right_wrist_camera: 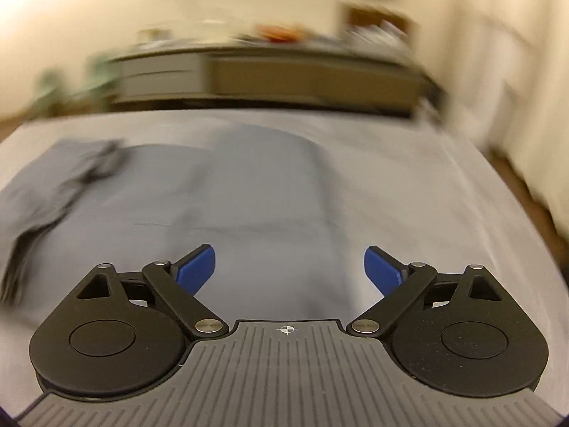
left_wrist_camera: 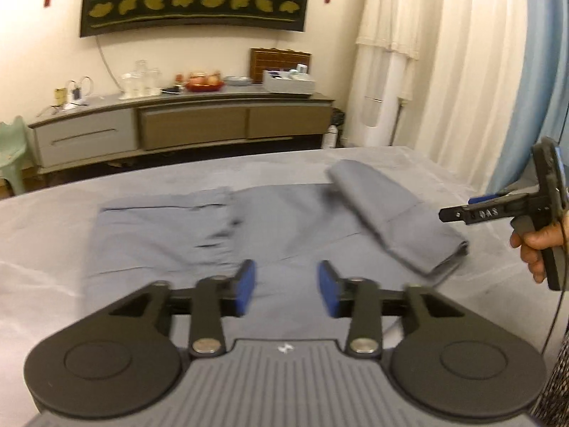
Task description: Fold clothes
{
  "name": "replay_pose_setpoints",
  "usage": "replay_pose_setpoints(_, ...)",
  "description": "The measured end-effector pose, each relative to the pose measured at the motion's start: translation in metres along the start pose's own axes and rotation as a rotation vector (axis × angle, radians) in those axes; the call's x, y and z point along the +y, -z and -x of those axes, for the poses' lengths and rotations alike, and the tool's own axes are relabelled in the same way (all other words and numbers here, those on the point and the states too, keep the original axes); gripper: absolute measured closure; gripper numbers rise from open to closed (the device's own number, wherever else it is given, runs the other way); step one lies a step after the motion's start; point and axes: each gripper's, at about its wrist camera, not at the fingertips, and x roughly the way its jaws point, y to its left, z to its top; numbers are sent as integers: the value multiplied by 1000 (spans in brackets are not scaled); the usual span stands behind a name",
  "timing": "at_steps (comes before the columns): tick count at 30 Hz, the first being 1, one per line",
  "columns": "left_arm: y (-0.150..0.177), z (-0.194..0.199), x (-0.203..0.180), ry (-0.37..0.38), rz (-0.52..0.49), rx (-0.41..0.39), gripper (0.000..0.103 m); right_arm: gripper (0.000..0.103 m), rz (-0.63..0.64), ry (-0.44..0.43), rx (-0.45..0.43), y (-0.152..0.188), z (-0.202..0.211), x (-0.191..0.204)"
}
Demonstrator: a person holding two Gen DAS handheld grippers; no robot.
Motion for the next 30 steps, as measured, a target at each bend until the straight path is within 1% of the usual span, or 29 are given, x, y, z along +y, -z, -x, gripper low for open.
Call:
replay_pose_setpoints(1,-1,-6,-7,27,30,4,53,9,-43,-9,4,0,2,-12)
replay_pose_setpoints(2,-1,-12,-12,63,68,7,51,8,-66,-43,-3,0,5,-21)
replay_pose_setpoints(3,-2,-18,-16,103,101,8,46,8,-87,-63,-2,1,8,-28)
replay_pose_setpoints(4,-4,-25,-21,139,130,13,44,8,-104,-70,1,3,13,-34)
replay_pose_setpoints(6,-11,-47,-31,181,167,35,42,8,-118,-103,8,5,16,-37)
replay_pose_setpoints(8,-20,-74,-41,210,200,62,42,7,-98,-142,10,6,10,-40)
replay_pose_setpoints(9,-25,-91,-46,214,215,72,42,5,-80,-153,9,8,2,-38)
replay_pose_setpoints(10,-29,-108,-50,208,229,82,42,5,-64,-156,11,12,-14,-36)
replay_pose_setpoints(13,-42,-160,-61,188,266,111,42,5,-33,-153,38,22,-35,-34)
replay_pose_setpoints(16,-50,-204,-71,154,255,156,42,4,-18,-152,63,28,-47,-38)
replay_pose_setpoints(18,-51,-226,-77,138,249,184,43,4,-8,-157,79,30,-54,-40)
replay_pose_setpoints(20,-50,-238,-82,136,246,201,44,4,3,-162,94,32,-62,-43)
replay_pose_setpoints(21,-50,-243,-84,132,242,206,54,4,8,-164,102,33,-65,-45)
replay_pose_setpoints(22,-50,-245,-85,123,235,210,61,4,13,-168,108,33,-67,-46)
replay_pose_setpoints(23,-50,-247,-85,115,227,211,79,4,16,-171,112,32,-69,-46)
replay_pose_setpoints(24,-52,-247,-84,119,222,211,88,4,16,-175,114,32,-69,-47)
replay_pose_setpoints(26,-58,-241,-82,144,220,209,92,4,11,-183,114,30,-69,-48)
replay_pose_setpoints(30,-68,-229,-83,171,211,201,93,4,11,-195,99,28,-64,-43)
